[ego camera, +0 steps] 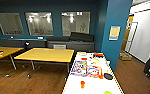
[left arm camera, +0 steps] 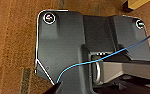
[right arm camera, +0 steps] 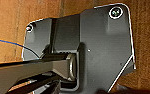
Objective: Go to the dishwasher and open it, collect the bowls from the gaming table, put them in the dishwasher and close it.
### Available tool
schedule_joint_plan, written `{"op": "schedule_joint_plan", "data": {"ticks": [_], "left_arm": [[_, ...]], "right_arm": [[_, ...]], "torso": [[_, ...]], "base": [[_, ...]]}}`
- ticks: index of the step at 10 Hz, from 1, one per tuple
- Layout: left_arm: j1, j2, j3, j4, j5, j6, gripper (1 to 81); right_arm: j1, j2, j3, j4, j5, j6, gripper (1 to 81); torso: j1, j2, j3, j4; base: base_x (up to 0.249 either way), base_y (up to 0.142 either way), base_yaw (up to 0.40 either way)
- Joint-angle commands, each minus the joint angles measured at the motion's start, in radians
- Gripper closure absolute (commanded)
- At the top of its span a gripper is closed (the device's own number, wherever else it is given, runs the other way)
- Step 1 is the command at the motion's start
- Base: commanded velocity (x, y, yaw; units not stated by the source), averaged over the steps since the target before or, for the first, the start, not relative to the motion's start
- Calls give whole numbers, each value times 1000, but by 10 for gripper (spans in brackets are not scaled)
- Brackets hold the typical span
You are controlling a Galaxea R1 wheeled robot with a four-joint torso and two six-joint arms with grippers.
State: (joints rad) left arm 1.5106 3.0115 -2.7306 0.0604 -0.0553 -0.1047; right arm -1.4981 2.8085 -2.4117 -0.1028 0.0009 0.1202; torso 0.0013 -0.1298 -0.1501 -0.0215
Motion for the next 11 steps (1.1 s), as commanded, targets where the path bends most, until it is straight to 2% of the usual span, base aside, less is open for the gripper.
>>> {"op": "schedule_joint_plan", "data": {"ticks": [1,4,5,7,11], "left_arm": [[-49,-2,3,-4,51,3,10],[-49,1,3,-4,51,3,10],[-49,1,3,-4,49,3,10],[-49,1,3,-4,49,3,10],[-49,3,3,-5,49,2,10]], "right_arm": [[57,-293,370,15,10,27,10],[104,-564,664,14,53,72,10],[124,-654,752,14,93,82,10],[185,-818,913,12,110,108,10],[304,-972,1050,15,107,136,10]], "torso": [[0,0,0,0],[0,0,0,0],[0,0,-34,0],[0,0,-88,0],[0,0,-201,0]], "base": [[0,0,0],[0,0,0],[0,0,0],[0,0,0],[0,0,0]]}}
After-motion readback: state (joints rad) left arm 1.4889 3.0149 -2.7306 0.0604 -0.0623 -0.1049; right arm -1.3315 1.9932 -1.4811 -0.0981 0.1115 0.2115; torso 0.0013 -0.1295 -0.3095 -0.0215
